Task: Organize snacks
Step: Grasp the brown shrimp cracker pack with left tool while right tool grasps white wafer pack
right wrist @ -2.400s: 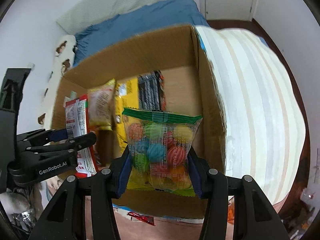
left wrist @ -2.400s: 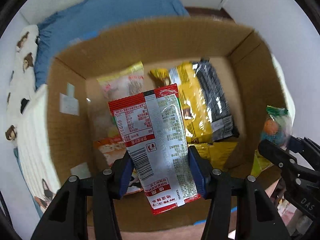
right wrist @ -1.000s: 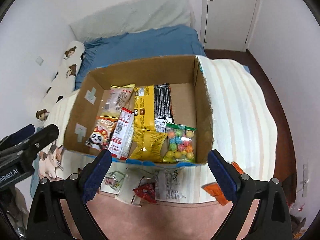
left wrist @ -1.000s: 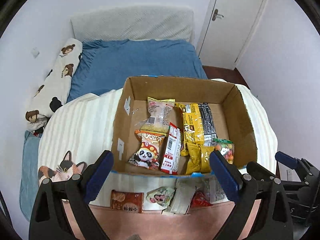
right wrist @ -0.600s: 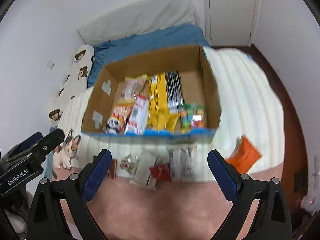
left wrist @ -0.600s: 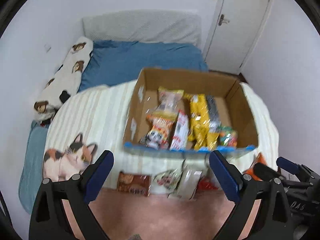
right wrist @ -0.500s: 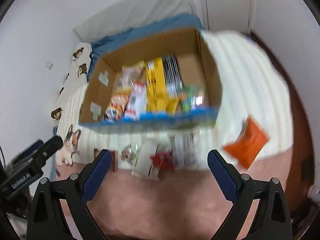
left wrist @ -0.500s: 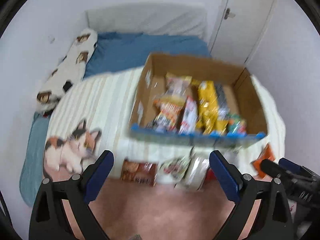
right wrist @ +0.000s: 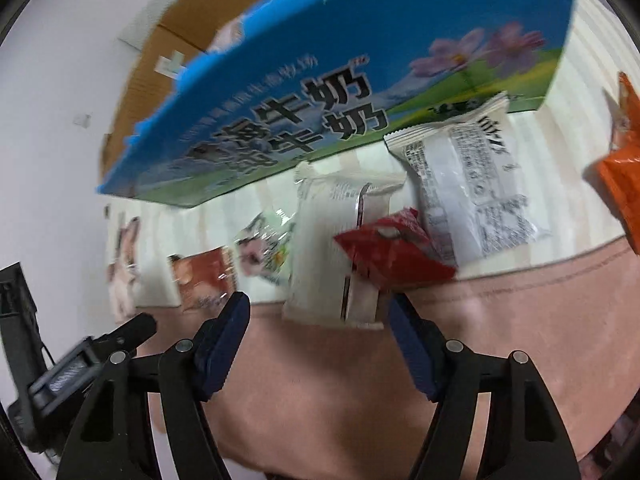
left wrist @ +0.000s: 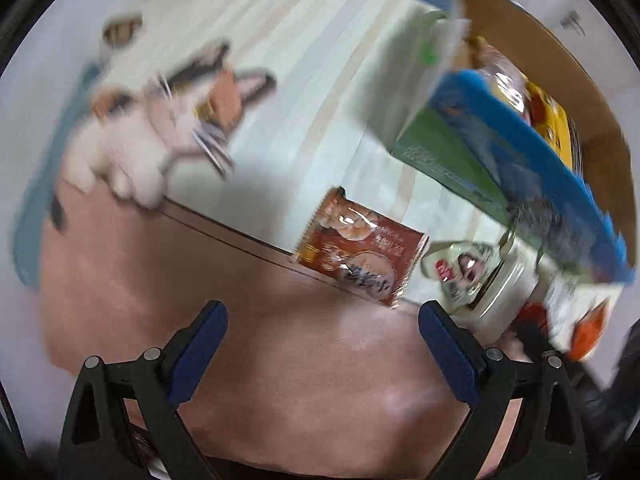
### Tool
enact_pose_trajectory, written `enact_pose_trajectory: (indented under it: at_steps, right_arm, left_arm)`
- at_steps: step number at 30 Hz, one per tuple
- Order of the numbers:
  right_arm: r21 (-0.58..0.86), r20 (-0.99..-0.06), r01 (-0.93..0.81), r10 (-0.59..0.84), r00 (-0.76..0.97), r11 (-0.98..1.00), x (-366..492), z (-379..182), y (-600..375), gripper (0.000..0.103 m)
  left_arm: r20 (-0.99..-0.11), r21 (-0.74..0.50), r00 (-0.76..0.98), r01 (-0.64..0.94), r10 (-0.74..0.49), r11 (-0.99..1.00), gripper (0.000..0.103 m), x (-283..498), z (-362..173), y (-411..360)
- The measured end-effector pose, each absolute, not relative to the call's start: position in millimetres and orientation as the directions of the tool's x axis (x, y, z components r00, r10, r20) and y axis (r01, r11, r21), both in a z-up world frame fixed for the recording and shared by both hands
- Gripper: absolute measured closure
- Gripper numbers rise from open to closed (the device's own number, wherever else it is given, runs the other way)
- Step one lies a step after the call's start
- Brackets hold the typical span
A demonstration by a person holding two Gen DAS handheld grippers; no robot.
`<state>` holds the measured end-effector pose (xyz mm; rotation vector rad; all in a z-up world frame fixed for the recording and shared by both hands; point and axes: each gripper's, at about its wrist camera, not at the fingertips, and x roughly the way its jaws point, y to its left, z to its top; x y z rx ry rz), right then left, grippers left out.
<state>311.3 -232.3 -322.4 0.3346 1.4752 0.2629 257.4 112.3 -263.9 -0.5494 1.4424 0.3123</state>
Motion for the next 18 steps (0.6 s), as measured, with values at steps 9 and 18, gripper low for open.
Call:
enact_pose_trajectory:
  at_steps: [9, 18]
  right_arm:
    - [0.310, -0.950, 0.109, 0.304, 0.066, 0.945, 326, -362, -212, 0.029]
    - [0.239, -0.969, 0.004, 0.238, 0.059, 0.971, 326, -363, -194, 0.040]
  left_arm:
    - [-0.894, -0.351, 0.131, -0.799, -0.429, 0.488, 0.005, 284, -344, 138]
    - [-0.964, -0.228, 0.049, -0.661, -0.262, 0.715, 0.039, 283, -339, 108]
